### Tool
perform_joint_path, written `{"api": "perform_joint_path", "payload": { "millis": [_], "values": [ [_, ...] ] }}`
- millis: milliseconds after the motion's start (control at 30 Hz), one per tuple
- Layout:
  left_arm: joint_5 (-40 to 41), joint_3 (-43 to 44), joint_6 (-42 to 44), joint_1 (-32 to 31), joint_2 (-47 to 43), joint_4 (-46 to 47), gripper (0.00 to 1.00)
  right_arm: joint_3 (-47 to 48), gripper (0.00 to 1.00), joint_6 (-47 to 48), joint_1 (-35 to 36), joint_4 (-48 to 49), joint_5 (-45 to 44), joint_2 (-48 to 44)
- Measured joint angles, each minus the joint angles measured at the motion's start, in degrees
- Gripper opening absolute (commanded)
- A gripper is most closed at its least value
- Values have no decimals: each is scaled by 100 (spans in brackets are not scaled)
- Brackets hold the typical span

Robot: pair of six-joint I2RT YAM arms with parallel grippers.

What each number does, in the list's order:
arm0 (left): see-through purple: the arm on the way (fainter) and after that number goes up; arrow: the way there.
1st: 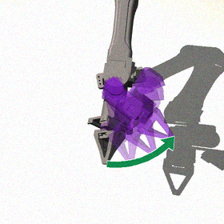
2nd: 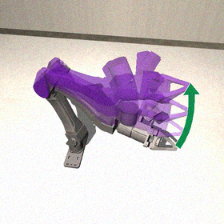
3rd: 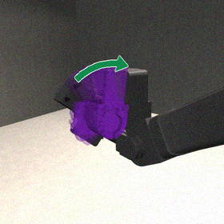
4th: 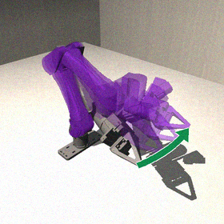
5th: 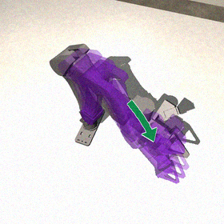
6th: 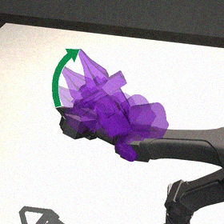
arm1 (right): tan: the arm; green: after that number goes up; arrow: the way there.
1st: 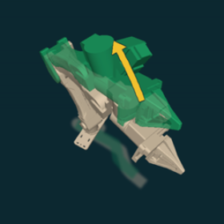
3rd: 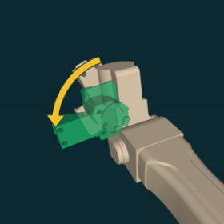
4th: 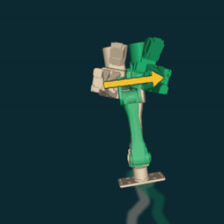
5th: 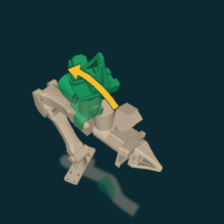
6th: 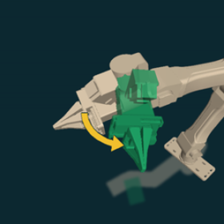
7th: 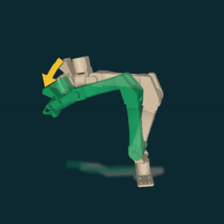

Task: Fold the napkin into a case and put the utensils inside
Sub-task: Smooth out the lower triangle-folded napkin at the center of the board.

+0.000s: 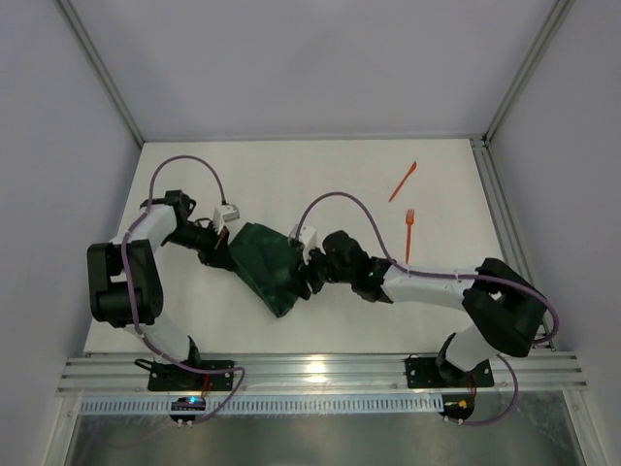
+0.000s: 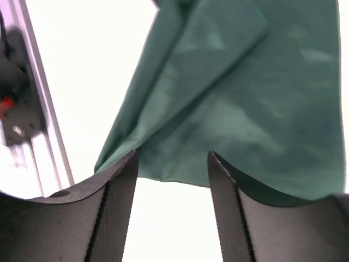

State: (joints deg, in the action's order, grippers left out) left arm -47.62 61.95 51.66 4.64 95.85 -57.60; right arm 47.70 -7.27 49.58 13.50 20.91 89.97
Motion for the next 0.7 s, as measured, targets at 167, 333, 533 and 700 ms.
{"api": "perform_joint_path", "payload": {
  "millis": [167,333,533,700],
  "values": [
    [2,-72,2,0,-2,-9,0,-1167,76,715,1366,920,-1134,-450],
    [2,-87,2,0,-2,-13,0,-1375,79,973,1779,1309,-1928,-186],
    [2,-92,2,0,-2,-13,0,-1198,80,1373,2304,1674,-2662,387],
    [2,-92,2,0,-2,-15,0,-1180,81,1528,2417,1749,-2889,577]
  ]
}}
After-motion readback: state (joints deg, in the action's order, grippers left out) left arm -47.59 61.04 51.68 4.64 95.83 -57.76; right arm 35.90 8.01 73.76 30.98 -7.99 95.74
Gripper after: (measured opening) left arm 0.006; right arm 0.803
